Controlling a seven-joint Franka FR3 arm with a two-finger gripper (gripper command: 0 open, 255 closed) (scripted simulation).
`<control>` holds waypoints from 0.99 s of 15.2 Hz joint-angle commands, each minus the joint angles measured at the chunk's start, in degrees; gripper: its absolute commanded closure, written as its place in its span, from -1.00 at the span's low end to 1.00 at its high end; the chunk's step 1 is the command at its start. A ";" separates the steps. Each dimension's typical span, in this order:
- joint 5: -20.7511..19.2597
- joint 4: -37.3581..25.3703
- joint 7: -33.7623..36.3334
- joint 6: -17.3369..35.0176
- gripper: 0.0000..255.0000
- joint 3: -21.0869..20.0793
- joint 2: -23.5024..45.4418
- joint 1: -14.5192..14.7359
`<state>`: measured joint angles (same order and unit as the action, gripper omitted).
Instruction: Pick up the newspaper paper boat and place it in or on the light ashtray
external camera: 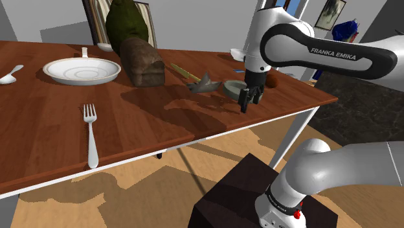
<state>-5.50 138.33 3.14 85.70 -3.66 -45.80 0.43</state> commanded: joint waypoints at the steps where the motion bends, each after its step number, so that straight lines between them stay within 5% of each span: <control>1: 0.00 0.00 0.00 0.00 -1.00 0.00 0.00 0.00; 8: -5.13 -10.06 -22.36 6.66 -1.00 5.26 10.94 6.05; 15: -5.63 -21.45 -44.15 11.25 -1.00 8.52 20.99 12.43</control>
<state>-11.25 118.78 -37.47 96.49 4.46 -26.26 11.91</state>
